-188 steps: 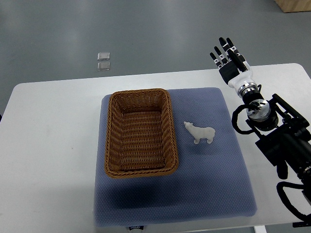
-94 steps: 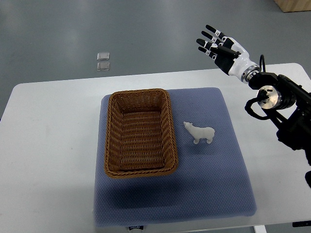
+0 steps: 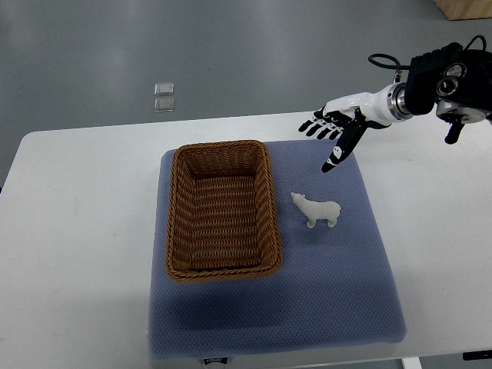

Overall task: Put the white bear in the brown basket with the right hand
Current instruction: 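Move the right hand over the white polar bear figurine, then close the right hand fingers around the white polar bear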

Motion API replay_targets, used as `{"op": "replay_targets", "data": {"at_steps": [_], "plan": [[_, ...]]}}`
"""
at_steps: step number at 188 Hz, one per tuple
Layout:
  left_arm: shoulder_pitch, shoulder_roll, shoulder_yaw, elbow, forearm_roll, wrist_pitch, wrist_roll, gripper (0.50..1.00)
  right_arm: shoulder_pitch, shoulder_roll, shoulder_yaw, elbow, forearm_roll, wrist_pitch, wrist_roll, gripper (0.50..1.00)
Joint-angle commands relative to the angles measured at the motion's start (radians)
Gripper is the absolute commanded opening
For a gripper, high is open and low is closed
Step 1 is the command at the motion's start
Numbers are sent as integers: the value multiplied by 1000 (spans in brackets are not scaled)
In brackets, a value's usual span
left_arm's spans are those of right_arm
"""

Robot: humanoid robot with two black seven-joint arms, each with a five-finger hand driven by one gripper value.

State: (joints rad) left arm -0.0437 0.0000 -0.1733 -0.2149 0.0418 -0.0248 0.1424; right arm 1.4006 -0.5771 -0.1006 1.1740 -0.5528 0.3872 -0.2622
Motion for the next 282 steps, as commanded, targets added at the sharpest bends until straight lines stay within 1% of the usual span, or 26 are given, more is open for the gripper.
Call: {"op": "replay_targets", "data": {"at_steps": [1, 12, 33, 63, 86, 113, 174, 201, 213, 220, 233, 250, 252, 256, 259, 260, 261, 262, 263, 264, 265, 273, 274, 275, 279, 282], "plan": [[-1, 0, 0, 2, 0, 0, 0, 1000, 8, 6, -19, 35, 68, -7, -17, 930], [-1, 0, 0, 2, -2, 0, 0, 1000, -2, 8, -19, 42, 90, -27, -17, 930], [1, 0, 0, 3, -2, 0, 0, 1000, -34, 16, -19, 50, 86, -103, -17, 928], [-1, 0, 0, 2, -2, 0, 0, 1000, -72, 17, -21, 58, 73, -143, -15, 926], [-1, 0, 1, 6, -2, 0, 0, 1000, -120, 22, -21, 59, 30, -199, -12, 924], [-1, 0, 1, 9, -2, 0, 0, 1000, -161, 28, -19, 61, -4, -211, -9, 917], [1, 0, 1, 12, -2, 0, 0, 1000, -224, 57, -19, 67, -33, -281, -6, 901], [-1, 0, 1, 12, -3, 2, 0, 1000, -238, 62, -19, 67, -45, -288, -5, 832], [1, 0, 0, 12, -3, 2, 0, 1000, -241, 62, -19, 67, -50, -288, -5, 817], [1, 0, 0, 12, -2, 2, -1, 1000, -241, 63, -19, 67, -56, -288, -3, 793], [1, 0, 0, 12, -3, 2, 0, 1000, -242, 65, -21, 67, -61, -286, -2, 787], [-1, 0, 0, 12, -3, 2, 0, 1000, -256, 65, -21, 67, -75, -284, 1, 719], [-1, 0, 0, 12, -3, 2, 0, 1000, -256, 65, -21, 67, -75, -284, 1, 719], [1, 0, 0, 12, -3, 2, 0, 1000, -258, 65, -21, 67, -81, -283, 1, 693], [1, 0, 0, 12, -3, 2, 0, 1000, -259, 65, -21, 67, -85, -280, 1, 652], [1, 0, 0, 12, -3, 2, 0, 1000, -259, 65, -21, 67, -85, -280, 1, 652], [1, 0, 0, 12, -3, 2, 0, 1000, -261, 65, -21, 67, -88, -280, 1, 631], [1, 0, 0, 12, -3, 2, 0, 1000, -261, 65, -21, 67, -88, -280, 1, 631], [-1, 0, 0, 14, -3, 2, 0, 1000, -262, 65, -21, 67, -91, -280, 1, 615], [-1, 0, 0, 14, -3, 2, 0, 1000, -262, 65, -21, 67, -91, -280, 1, 615], [-1, 0, 0, 12, -3, 2, 0, 1000, -264, 65, -21, 67, -95, -280, 1, 599], [-1, 0, 0, 12, -3, 2, 0, 1000, -267, 65, -21, 67, -102, -278, 1, 539], [-1, 0, 0, 12, -3, 2, 0, 1000, -267, 65, -21, 67, -102, -278, 1, 539], [1, 0, 0, 12, -3, 2, 0, 1000, -269, 65, -21, 67, -104, -278, 1, 523], [-1, 0, 0, 12, -3, 2, 0, 1000, -269, 65, -21, 67, -110, -278, 1, 500], [1, 0, 0, 12, -3, 2, 0, 1000, -269, 65, -21, 67, -111, -278, 1, 500]]}}
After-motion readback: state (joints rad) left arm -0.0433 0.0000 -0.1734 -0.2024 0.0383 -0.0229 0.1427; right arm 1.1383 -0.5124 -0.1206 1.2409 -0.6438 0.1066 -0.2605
